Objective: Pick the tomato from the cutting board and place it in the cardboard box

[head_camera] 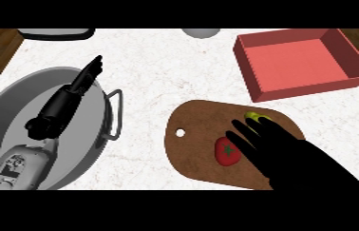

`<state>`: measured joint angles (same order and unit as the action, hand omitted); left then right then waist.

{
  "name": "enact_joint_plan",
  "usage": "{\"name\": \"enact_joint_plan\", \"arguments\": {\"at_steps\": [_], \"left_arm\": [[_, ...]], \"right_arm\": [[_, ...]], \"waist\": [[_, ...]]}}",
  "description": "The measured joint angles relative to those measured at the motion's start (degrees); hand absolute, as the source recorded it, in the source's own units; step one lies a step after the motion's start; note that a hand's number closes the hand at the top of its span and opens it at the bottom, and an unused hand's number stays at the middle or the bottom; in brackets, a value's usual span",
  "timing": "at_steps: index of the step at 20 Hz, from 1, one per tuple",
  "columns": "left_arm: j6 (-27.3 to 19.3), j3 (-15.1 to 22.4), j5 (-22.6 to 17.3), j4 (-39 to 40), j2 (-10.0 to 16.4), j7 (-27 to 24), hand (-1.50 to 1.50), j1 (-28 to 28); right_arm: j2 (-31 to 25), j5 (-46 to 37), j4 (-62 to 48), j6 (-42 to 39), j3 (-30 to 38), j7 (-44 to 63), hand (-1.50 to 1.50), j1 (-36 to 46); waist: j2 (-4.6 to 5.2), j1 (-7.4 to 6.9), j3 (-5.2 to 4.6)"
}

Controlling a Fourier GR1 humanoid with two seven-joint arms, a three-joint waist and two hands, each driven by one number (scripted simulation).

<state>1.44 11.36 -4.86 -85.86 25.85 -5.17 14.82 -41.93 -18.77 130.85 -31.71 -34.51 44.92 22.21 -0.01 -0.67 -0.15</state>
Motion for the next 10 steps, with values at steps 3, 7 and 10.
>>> {"name": "enact_joint_plan", "arguments": {"at_steps": [3, 7, 10], "left_arm": [[0.27, -0.72, 0.5, -1.11, -0.3, 0.79, 0.0, -0.81], [0.61, -1.04, 1.72, -1.69, -1.0, -0.01, 0.0, -2.41], [0.54, -1.36, 2.42, -1.39, -1.74, 0.01, 0.0, -2.25]], "right_arm": [[4.97, 0.27, -0.77, -1.73, -2.16, 4.73, -1.5, 1.48], [10.85, -1.29, -3.75, -2.4, -5.43, 7.21, -1.5, 3.03], [13.29, -4.95, -6.52, -2.57, -7.87, 7.87, -1.5, 3.64]], "waist": [[-0.06, 0.15, 0.04], [-0.08, 0.24, 0.07], [-0.08, 0.39, 0.09]]}}
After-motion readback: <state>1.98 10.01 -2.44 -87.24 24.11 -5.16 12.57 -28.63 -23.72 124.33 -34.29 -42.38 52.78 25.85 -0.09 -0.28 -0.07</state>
